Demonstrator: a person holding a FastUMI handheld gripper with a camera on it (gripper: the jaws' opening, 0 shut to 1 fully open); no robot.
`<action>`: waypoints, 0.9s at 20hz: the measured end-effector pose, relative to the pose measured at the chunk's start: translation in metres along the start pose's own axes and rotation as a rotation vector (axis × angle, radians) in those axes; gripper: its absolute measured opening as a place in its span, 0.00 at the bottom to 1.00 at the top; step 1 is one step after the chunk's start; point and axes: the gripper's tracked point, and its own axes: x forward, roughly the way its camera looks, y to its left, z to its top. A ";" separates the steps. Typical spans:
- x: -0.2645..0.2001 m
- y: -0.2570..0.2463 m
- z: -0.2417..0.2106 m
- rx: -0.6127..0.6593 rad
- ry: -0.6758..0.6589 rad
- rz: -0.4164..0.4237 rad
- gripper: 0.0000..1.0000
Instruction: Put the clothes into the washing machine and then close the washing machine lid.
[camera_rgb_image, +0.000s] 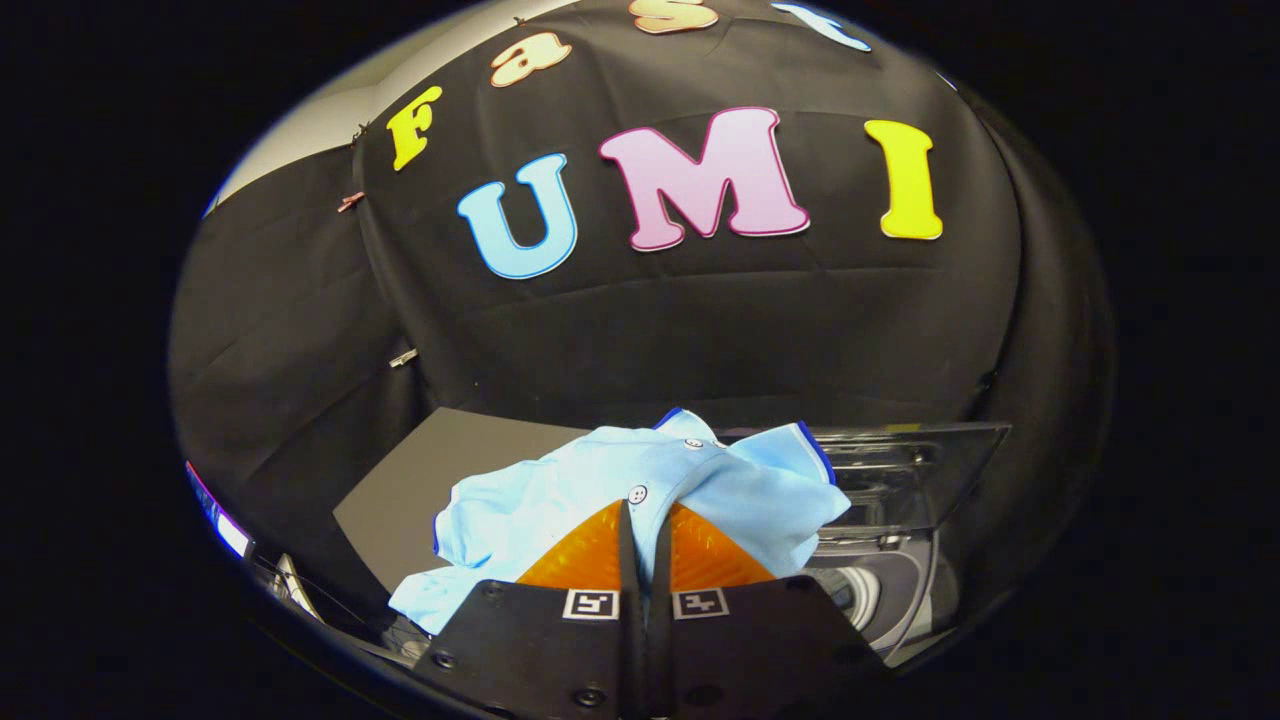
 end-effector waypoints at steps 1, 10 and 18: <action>-0.002 -0.010 0.004 -0.011 -0.011 -0.002 0.05; 0.008 -0.083 -0.021 -0.047 0.032 0.014 0.05; 0.056 -0.146 -0.120 -0.084 0.207 -0.047 0.05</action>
